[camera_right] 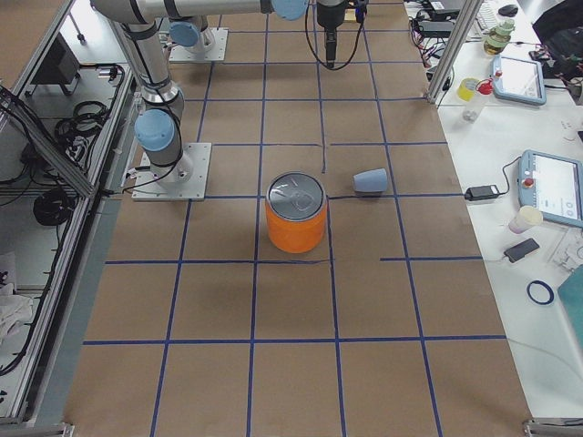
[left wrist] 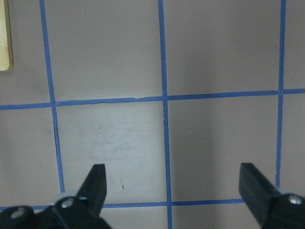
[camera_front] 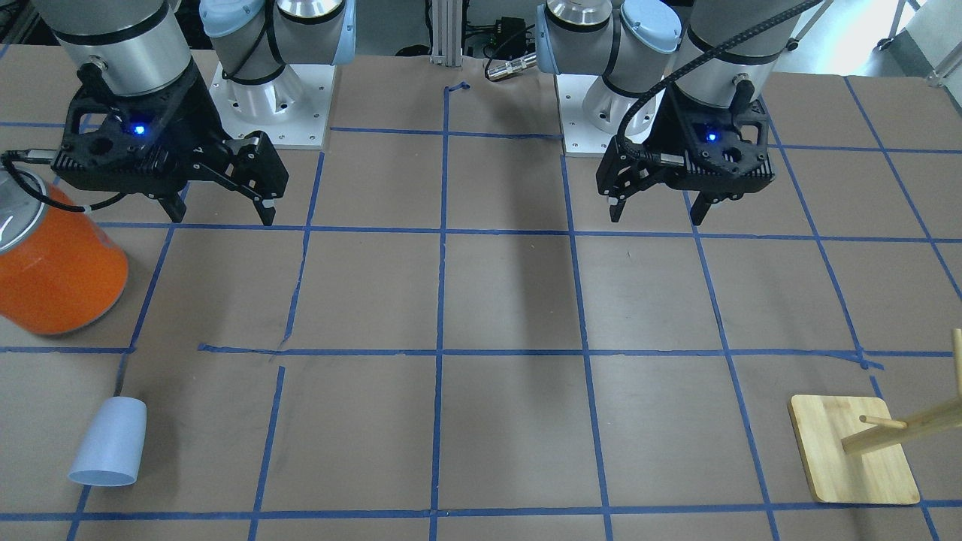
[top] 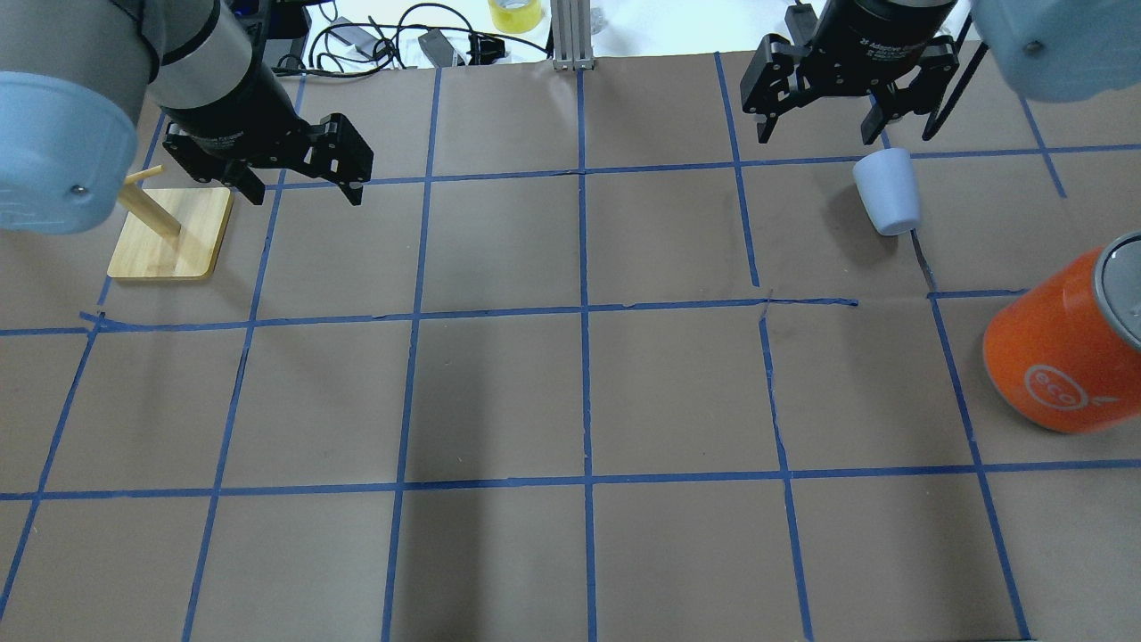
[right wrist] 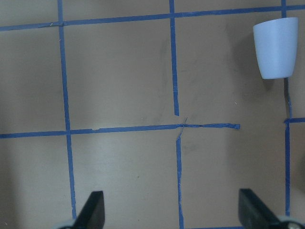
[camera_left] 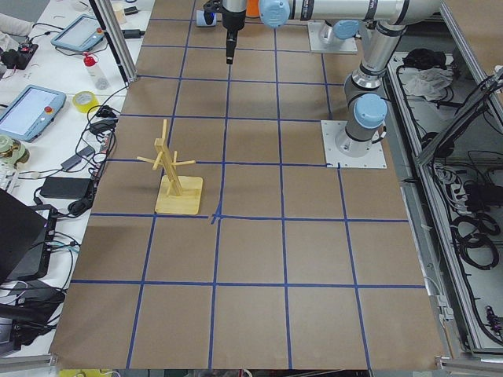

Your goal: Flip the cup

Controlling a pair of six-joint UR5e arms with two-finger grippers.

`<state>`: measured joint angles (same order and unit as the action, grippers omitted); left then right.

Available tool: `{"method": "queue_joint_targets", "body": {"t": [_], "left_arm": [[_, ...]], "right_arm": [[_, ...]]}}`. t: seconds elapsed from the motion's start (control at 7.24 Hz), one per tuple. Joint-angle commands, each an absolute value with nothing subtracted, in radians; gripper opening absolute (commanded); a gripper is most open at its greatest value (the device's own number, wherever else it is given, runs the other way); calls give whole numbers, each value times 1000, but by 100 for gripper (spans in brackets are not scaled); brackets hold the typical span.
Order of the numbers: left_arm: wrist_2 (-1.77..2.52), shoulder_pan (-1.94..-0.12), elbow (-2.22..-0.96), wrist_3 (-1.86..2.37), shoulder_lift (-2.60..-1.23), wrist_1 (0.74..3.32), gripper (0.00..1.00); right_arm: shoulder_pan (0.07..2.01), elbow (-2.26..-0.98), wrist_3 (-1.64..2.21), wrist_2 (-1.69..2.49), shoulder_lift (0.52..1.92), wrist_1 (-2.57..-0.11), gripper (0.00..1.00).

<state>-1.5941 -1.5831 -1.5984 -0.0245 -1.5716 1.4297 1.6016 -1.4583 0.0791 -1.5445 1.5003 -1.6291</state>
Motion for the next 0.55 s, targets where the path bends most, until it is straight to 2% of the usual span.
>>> {"method": "queue_joint_targets", "body": {"t": [0.0,0.41], "left_arm": [[-1594,-1583,-1598,-25,-1571,1430,100],[-1594,-1583,-1598,-25,-1572,1430,100]], "right_arm": [[1598,-1460,78,-1546,1500,-1629,100],[1598,-1466,77,-1546,1500,-1628,100]]}}
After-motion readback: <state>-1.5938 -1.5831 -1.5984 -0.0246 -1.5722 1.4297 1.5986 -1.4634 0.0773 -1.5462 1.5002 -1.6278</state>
